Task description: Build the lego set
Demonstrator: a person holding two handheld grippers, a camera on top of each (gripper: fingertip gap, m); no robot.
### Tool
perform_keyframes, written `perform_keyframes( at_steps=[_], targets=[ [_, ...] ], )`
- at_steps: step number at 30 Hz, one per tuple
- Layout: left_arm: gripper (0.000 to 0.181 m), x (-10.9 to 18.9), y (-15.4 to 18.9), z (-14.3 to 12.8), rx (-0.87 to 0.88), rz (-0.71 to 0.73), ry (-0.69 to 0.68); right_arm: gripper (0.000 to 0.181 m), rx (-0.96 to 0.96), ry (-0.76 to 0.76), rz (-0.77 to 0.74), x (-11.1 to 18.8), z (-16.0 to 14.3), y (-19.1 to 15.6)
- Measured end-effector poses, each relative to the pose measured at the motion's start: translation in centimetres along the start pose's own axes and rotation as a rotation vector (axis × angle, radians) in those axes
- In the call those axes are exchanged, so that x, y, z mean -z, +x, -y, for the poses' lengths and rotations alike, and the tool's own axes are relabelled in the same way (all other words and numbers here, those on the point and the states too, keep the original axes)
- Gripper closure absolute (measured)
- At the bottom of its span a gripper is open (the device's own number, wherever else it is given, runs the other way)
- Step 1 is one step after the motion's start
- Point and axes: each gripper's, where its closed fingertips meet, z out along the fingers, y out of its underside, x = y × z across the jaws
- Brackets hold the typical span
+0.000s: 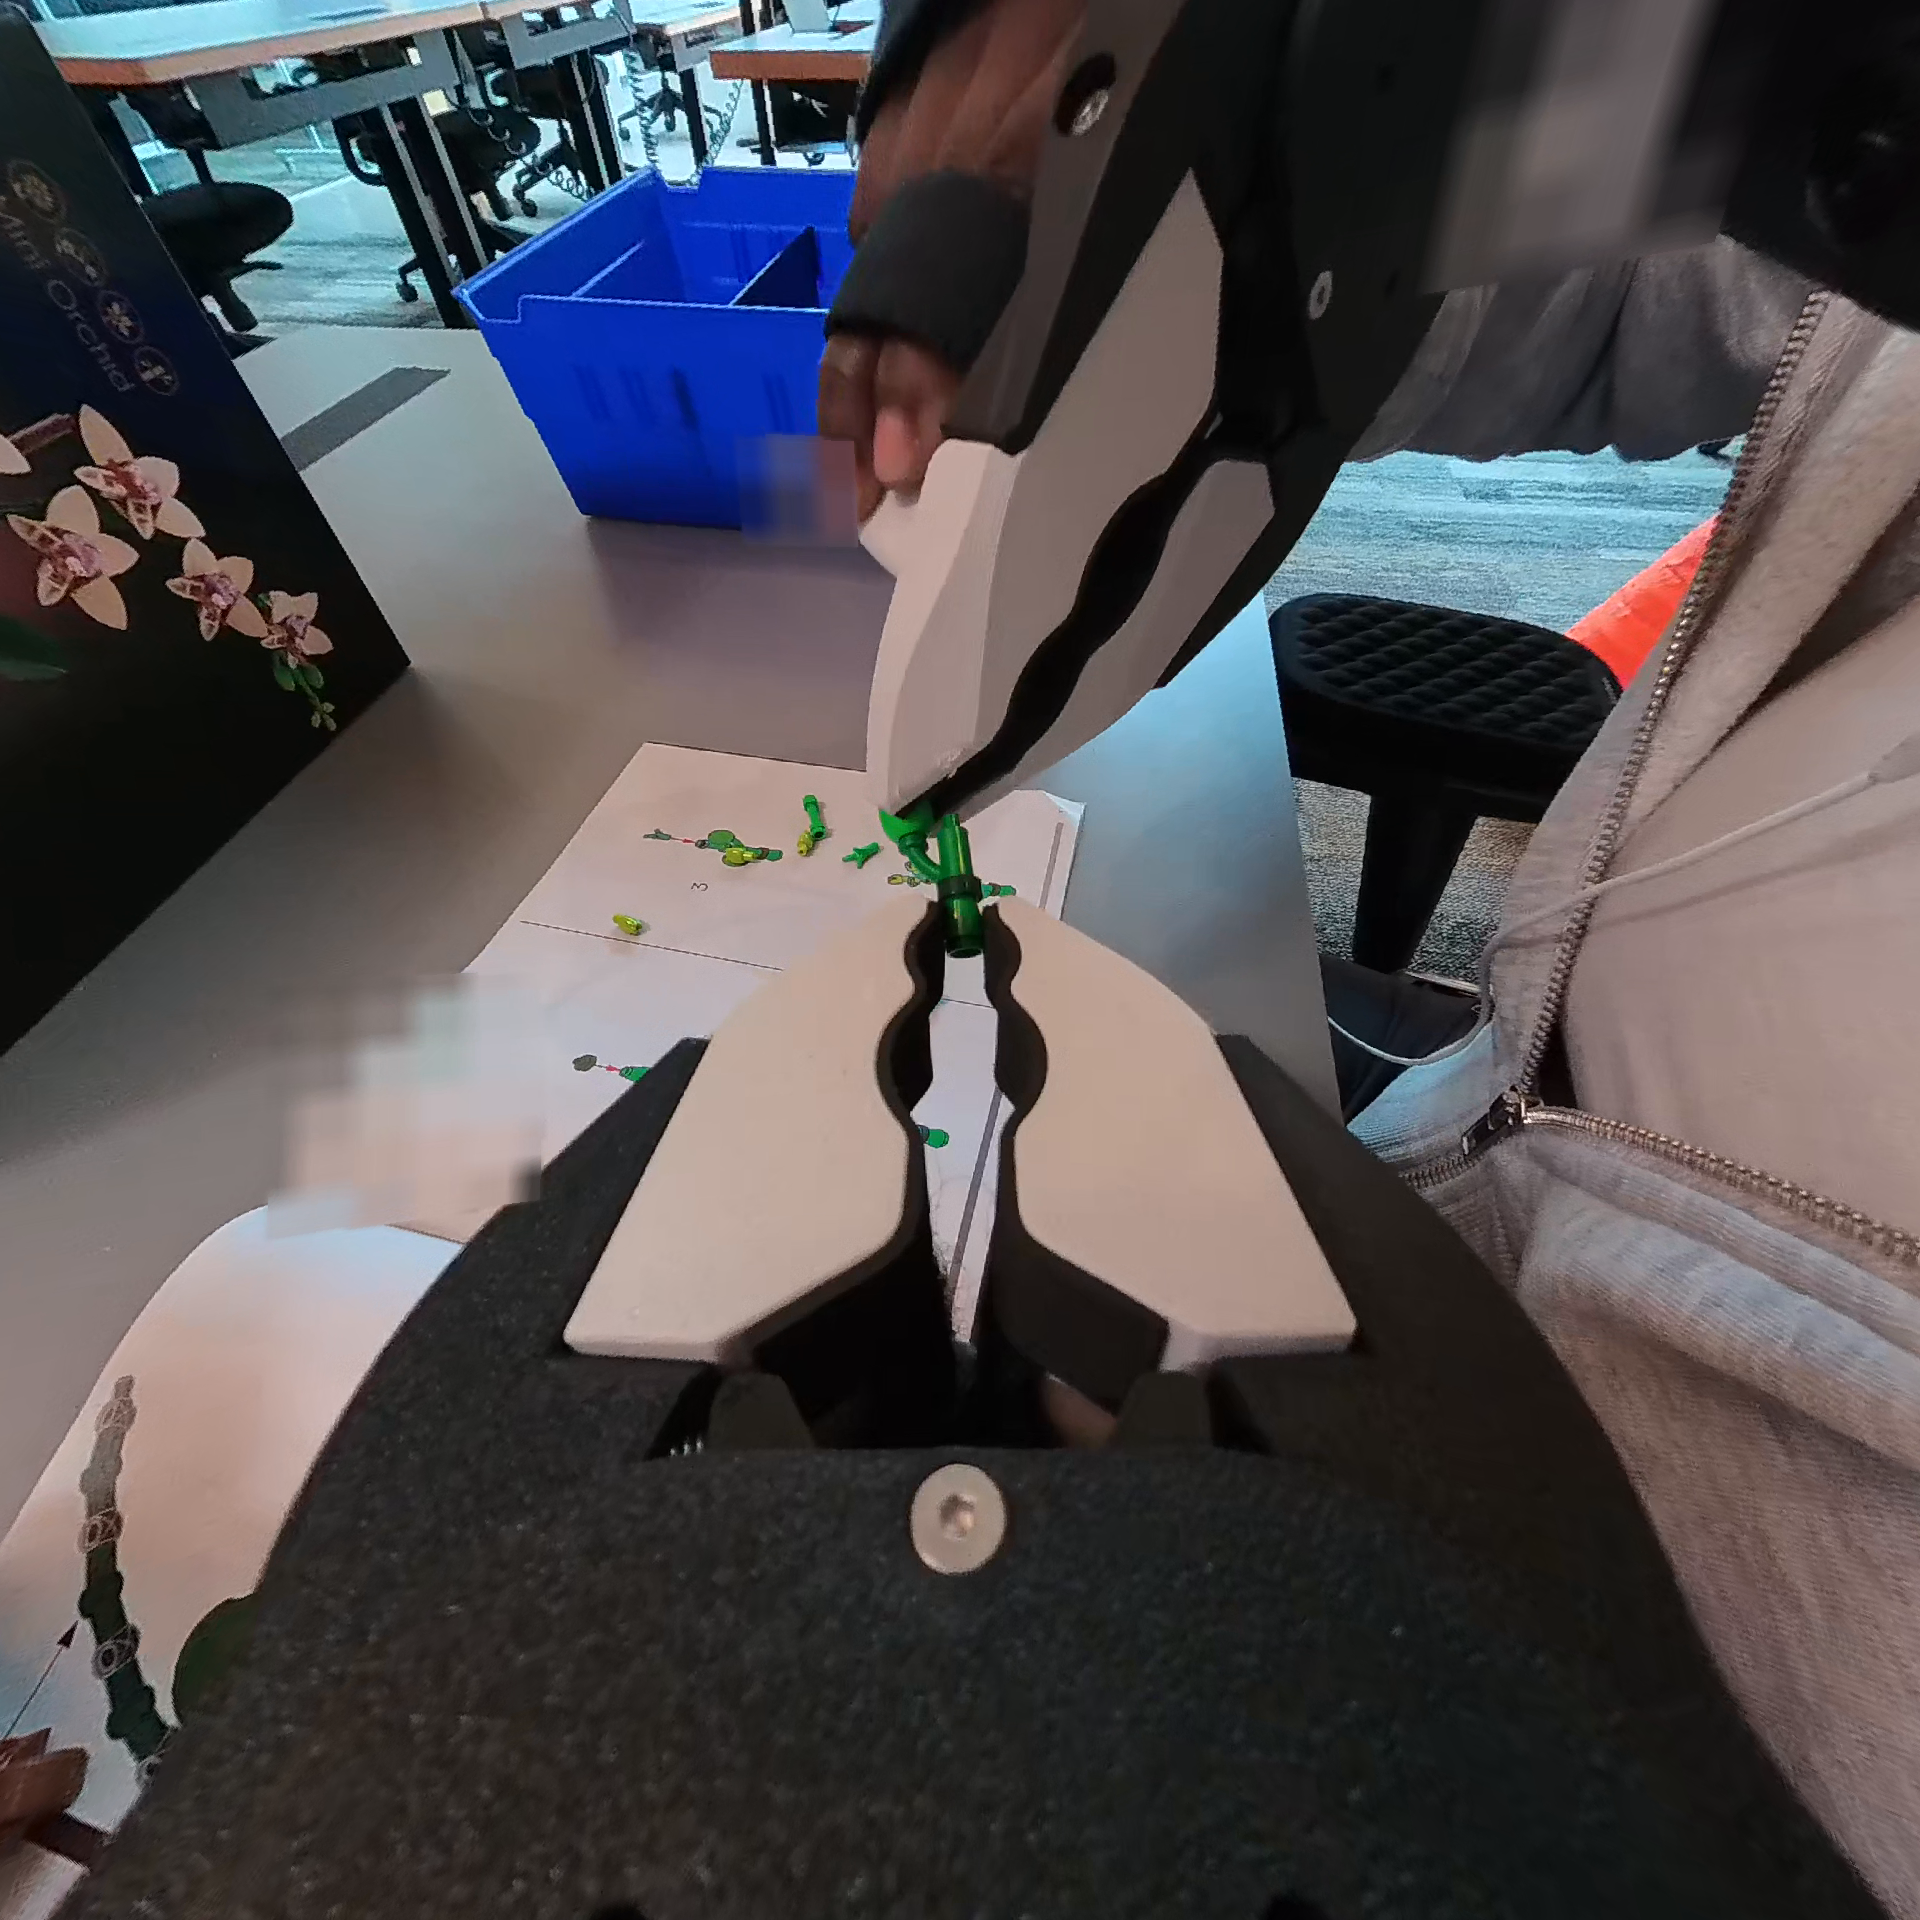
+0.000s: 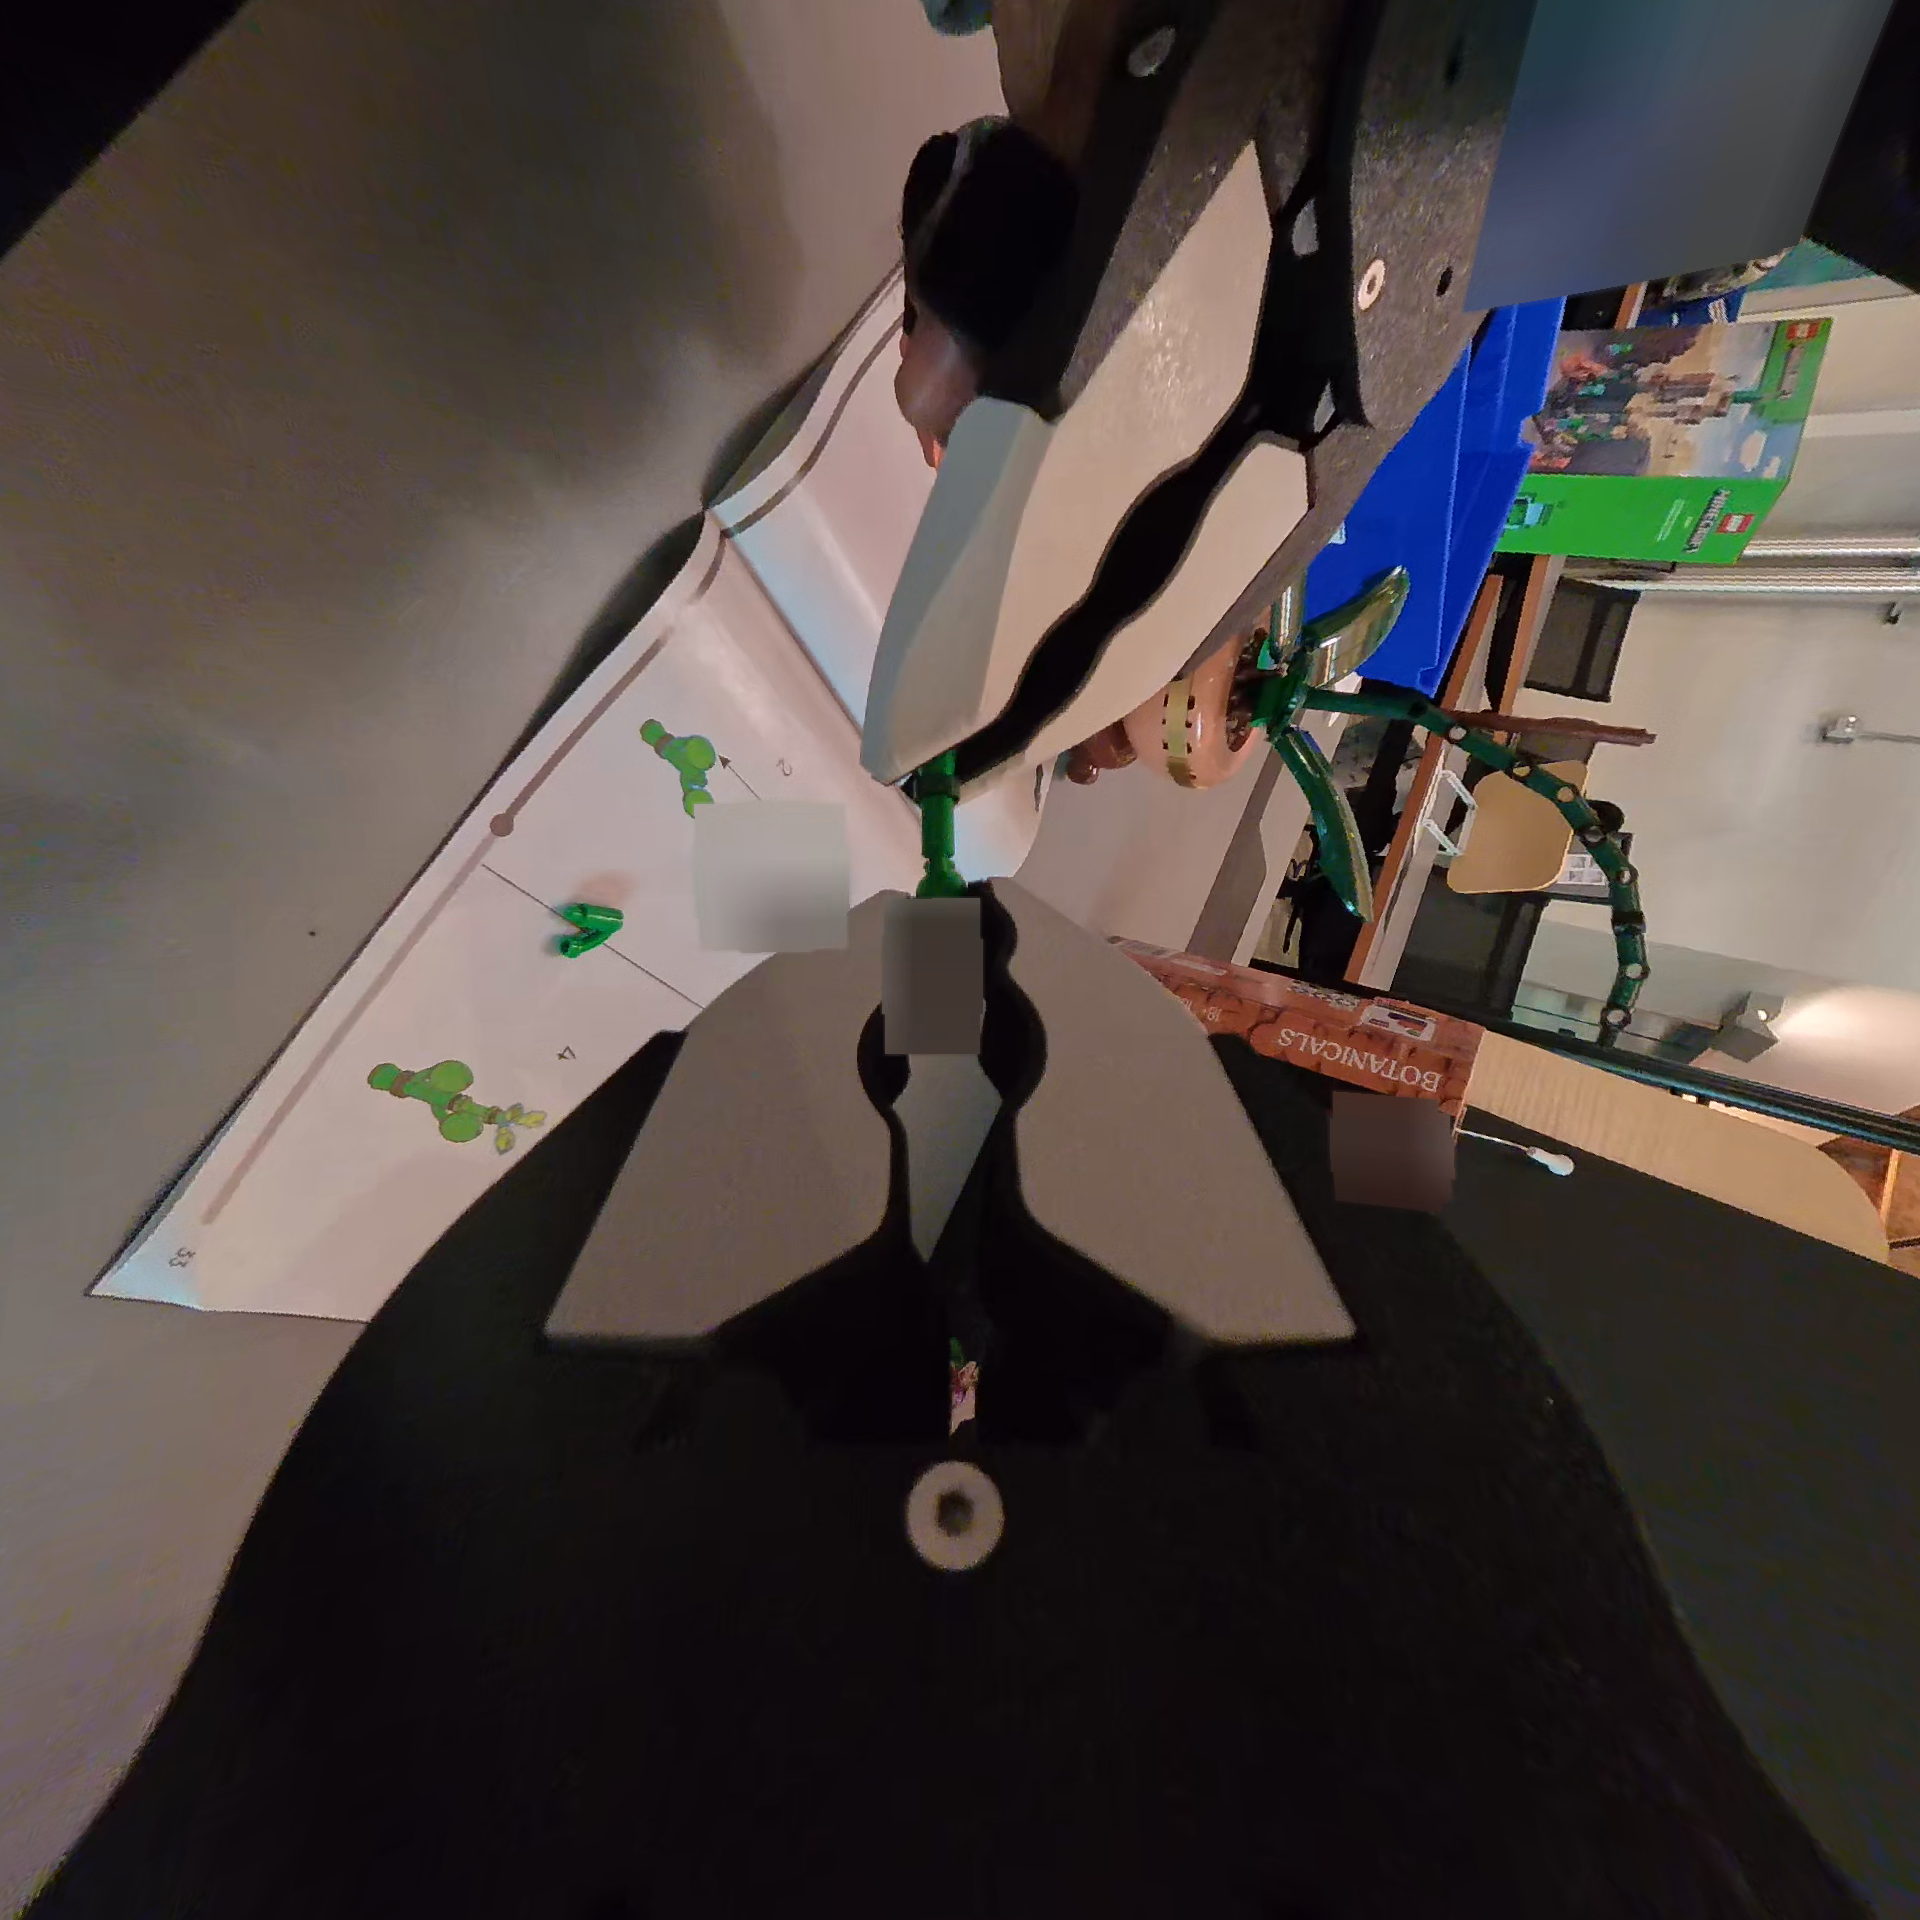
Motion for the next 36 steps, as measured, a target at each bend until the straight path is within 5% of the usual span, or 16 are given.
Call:
perform_keyframes(
  at_steps=[36],
  targets=[
    [0.175, 0.1, -0.8, 1.0, 0.014, 0.063, 0.067, 0.174, -0.23, -0.026, -0.068, -0.1, -0.6, 0.9]
  ],
)
